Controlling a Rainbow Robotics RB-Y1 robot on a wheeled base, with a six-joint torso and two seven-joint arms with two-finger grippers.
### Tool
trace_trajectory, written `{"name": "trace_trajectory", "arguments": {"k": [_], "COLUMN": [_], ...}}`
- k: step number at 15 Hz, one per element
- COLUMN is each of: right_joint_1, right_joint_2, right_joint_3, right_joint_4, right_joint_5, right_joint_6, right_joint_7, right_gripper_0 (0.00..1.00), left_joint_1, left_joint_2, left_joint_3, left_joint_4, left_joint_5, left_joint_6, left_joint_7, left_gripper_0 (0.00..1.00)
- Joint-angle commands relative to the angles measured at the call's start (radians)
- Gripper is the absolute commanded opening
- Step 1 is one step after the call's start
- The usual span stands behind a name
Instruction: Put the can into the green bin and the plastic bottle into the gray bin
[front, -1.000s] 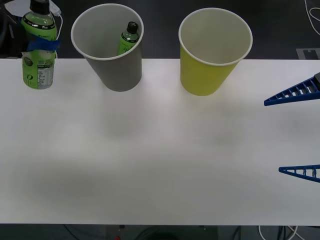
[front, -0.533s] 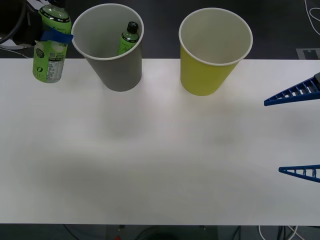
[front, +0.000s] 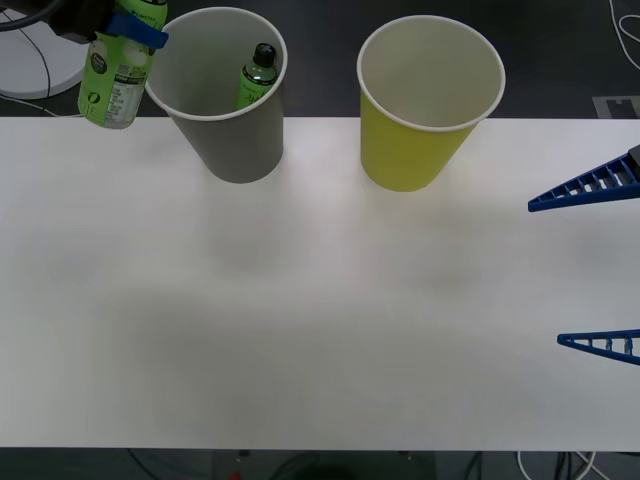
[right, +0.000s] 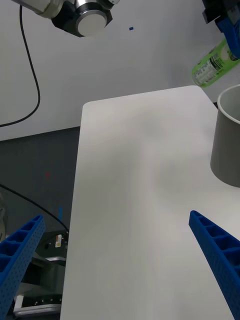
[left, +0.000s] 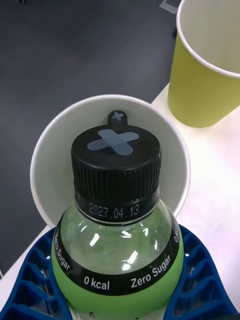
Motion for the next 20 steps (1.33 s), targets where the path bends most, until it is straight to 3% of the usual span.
{"name": "trace_trajectory", "arguments": {"k": [1, 5, 12, 20], "right_joint_1": [0.0, 0.0, 0.0, 0.0], "right_joint_2": [0.0, 0.0, 0.0, 0.0], "right_joint_3": [0.0, 0.0, 0.0, 0.0], "right_joint_4": [0.0, 0.0, 0.0, 0.0], "right_joint_5": [0.0, 0.0, 0.0, 0.0], "right_joint_6": [0.0, 0.0, 0.0, 0.0], "right_joint_7": [0.0, 0.0, 0.0, 0.0], "right_gripper_0": [1.0, 1.0, 1.0, 1.0], "left_joint_1": [-0.049, -0.136, -0.308, -0.442], "left_joint_2": [0.015, 0.015, 0.042, 0.012], "left_joint_3": [-0.073, -0.145, -0.366, -0.452], "left_joint_4": [0.034, 0.122, 0.277, 0.422], "left_joint_5": [0.0, 0.012, 0.044, 0.077], "left_joint_6": [0.0, 0.0, 0.0, 0.0], "left_joint_7": [-0.008, -0.022, -0.054, -0.074], "left_gripper_0": [0.0, 0.0, 0.0, 0.0]}}
